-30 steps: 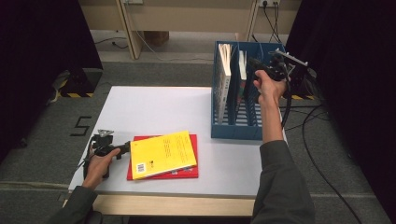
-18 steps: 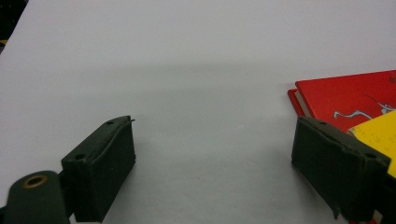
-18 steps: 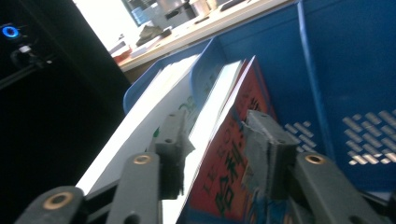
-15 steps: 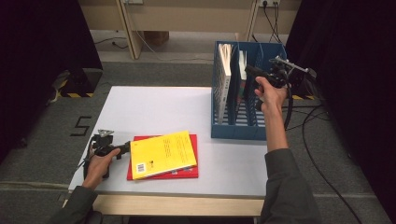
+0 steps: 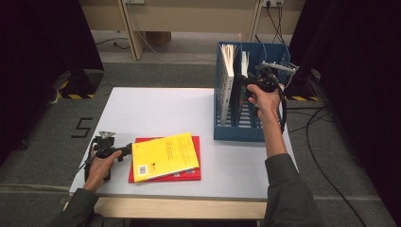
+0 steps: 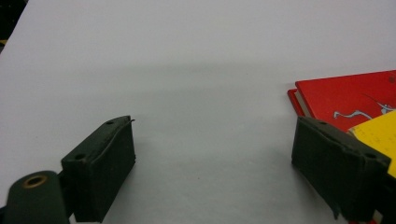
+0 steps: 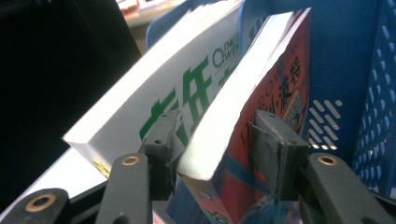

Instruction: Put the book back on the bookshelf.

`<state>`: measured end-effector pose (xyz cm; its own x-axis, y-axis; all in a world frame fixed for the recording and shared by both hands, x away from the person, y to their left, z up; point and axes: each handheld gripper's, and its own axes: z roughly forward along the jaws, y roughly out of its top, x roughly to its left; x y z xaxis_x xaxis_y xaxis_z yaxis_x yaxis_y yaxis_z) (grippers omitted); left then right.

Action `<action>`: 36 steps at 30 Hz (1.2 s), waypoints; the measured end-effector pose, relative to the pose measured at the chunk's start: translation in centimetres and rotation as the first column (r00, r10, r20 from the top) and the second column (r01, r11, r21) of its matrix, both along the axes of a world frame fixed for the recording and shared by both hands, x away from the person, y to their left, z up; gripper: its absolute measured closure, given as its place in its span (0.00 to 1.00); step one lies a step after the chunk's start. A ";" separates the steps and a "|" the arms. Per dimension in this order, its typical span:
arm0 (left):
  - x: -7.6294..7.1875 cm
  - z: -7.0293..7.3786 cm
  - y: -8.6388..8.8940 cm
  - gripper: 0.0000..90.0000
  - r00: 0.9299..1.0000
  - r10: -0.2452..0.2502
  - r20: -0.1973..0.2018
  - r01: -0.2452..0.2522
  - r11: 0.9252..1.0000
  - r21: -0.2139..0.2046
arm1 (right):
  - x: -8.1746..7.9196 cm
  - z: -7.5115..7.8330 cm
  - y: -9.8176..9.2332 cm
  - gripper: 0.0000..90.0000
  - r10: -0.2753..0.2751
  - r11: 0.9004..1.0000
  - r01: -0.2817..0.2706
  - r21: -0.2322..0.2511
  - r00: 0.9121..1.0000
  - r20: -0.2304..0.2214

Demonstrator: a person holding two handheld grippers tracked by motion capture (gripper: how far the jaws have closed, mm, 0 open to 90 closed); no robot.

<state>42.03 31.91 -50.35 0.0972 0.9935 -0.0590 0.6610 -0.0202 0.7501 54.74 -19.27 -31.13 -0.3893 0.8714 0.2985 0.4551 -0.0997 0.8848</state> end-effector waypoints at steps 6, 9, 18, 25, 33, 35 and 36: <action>0.0 0.0 0.0 0.14 1.000 0.000 0.000 0.000 1.000 -0.002 | 0.2 -0.2 0.0 0.58 -0.008 1.000 0.008 -0.006 1.000 -0.009; 0.0 0.0 0.0 0.14 1.000 -0.001 0.001 0.001 1.000 -0.003 | -0.1 0.1 -0.6 0.50 -0.013 0.999 0.013 0.035 1.000 -0.012; 0.0 0.0 0.0 0.14 1.000 -0.002 0.002 0.002 1.000 -0.001 | -3.5 0.9 -2.2 0.43 0.017 1.000 -0.018 0.020 0.999 0.036; 0.0 0.0 0.0 0.14 1.000 0.000 -0.001 0.000 1.000 0.005 | -5.8 -0.1 -3.1 0.39 0.050 0.998 -0.052 0.042 0.998 0.048; 0.0 0.0 -0.1 0.14 1.000 -0.008 -0.005 0.008 1.000 0.017 | -8.7 -1.4 -2.7 0.29 0.083 0.996 -0.084 0.011 0.994 0.071; 0.0 0.0 -0.1 0.14 1.000 -0.010 -0.005 0.010 1.000 0.022 | -9.2 -1.9 -2.4 0.29 0.090 0.996 -0.091 0.000 0.992 0.083; 0.0 0.0 -0.1 0.14 1.000 -0.011 -0.006 0.011 1.000 0.022 | -9.6 -2.2 -2.3 0.28 0.094 0.996 -0.094 -0.002 0.992 0.085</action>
